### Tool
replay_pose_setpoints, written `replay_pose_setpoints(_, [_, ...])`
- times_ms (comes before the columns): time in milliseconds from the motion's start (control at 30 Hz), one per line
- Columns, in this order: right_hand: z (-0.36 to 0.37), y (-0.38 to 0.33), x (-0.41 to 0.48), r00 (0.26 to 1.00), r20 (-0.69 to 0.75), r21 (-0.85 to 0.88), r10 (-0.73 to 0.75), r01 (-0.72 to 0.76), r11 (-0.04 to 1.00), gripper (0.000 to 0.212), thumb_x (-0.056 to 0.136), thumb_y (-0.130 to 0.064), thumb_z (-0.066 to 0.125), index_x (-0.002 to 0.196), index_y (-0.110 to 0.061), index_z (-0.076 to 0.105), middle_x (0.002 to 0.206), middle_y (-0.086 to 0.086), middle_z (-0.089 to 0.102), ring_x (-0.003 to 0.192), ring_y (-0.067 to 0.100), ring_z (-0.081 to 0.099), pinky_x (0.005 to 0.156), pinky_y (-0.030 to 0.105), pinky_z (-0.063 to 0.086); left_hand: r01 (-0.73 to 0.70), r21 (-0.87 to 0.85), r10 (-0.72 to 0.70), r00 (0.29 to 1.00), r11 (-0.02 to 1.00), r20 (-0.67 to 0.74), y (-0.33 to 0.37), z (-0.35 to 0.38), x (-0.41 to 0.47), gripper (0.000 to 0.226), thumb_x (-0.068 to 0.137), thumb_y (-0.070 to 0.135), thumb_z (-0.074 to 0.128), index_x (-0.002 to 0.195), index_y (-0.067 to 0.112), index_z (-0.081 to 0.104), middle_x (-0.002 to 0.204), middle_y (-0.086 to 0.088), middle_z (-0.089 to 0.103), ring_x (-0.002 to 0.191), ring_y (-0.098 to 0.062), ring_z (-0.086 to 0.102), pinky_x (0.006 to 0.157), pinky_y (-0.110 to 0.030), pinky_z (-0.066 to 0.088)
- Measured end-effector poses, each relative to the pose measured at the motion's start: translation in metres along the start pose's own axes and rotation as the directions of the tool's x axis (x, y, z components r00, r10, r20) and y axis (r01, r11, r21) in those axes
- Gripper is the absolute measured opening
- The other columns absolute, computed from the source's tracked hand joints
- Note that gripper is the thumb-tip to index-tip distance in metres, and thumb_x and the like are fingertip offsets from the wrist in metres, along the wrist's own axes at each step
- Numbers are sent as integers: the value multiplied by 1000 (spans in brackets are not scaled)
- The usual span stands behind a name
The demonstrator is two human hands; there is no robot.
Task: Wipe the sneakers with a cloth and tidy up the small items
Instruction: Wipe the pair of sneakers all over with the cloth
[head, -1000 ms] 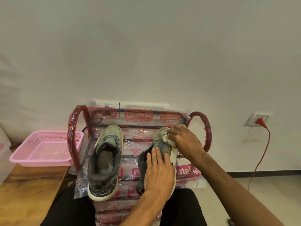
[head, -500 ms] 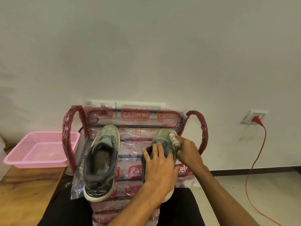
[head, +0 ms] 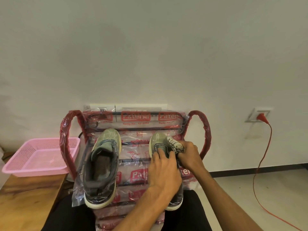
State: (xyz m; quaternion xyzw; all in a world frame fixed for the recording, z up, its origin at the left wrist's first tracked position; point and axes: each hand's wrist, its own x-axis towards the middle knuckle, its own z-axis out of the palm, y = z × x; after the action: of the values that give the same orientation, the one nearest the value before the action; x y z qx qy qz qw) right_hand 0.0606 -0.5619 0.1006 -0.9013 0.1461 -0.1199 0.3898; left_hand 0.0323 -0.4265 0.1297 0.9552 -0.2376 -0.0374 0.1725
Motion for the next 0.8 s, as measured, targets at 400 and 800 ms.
replay_pose_setpoints(400, [-33,-30,16,876,287,-362,-389,475,802,41,86,-5,66,122,-24,65,124,-2,65,113,19,60,92,37,52,-70,227,44,992,971,115,20,13,-4,77,91,17,64,149,-4,18,155,-29,22,146,-40,18,120,-46,18])
replay_pose_setpoints(800, [-26,-16,28,713,519,-536,-471,701,471,38,92,-20,64,130,-20,60,140,0,54,135,16,42,108,31,36,-92,306,46,987,948,157,19,15,-2,84,88,14,68,149,-6,15,156,-30,14,146,-41,13,121,-48,15])
